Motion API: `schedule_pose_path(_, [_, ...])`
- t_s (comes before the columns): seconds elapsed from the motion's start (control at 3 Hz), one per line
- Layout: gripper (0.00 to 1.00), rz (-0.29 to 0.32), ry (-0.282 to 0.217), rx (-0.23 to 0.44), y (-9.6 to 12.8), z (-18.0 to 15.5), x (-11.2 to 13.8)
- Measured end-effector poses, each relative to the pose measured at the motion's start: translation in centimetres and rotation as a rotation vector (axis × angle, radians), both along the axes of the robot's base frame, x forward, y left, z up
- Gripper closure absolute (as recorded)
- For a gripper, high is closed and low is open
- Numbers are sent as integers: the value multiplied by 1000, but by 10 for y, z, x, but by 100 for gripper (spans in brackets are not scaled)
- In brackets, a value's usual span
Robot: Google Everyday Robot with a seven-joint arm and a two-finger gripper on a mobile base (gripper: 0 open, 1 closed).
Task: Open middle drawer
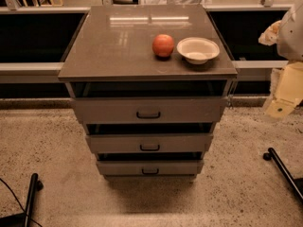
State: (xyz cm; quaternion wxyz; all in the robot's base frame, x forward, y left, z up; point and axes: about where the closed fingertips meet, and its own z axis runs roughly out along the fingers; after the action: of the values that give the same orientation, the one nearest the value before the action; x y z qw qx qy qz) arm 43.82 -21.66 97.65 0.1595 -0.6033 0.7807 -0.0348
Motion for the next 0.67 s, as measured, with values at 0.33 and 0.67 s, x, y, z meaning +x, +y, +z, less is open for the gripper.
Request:
schedule_pose_path(0.33, [0,0,0,0,0,0,0])
schedule_pose_path(0.67, [0,20,16,31,3,-5,1])
